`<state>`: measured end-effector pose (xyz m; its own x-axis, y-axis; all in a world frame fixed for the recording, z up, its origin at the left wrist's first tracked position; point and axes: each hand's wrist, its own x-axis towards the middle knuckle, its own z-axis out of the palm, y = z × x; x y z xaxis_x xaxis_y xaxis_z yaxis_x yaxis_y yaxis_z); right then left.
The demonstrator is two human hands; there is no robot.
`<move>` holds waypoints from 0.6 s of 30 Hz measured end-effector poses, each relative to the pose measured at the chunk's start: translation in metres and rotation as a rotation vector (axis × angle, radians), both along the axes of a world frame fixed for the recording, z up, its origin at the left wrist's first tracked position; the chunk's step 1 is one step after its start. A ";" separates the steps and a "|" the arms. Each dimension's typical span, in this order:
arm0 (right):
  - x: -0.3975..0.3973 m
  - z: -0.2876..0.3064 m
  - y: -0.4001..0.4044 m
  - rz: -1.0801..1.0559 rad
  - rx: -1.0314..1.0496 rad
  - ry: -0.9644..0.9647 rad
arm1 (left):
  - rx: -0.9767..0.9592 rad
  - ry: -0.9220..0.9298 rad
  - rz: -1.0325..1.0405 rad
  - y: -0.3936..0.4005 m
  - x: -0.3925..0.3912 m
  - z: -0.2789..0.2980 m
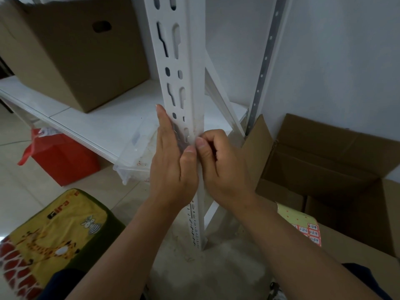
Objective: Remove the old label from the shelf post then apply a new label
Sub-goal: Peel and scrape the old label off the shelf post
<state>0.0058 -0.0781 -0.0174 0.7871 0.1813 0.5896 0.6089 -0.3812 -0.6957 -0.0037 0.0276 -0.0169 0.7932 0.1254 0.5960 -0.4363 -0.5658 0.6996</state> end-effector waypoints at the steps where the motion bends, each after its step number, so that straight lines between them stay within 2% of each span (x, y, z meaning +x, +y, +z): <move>1: 0.000 0.000 0.000 0.011 0.002 0.008 | 0.003 0.000 -0.002 0.000 0.000 -0.001; 6: 0.004 0.003 -0.007 0.073 0.032 0.094 | 0.009 0.008 0.001 0.000 0.000 -0.001; 18: 0.004 0.005 -0.011 0.125 0.120 0.161 | 0.008 0.016 -0.016 0.001 -0.003 0.000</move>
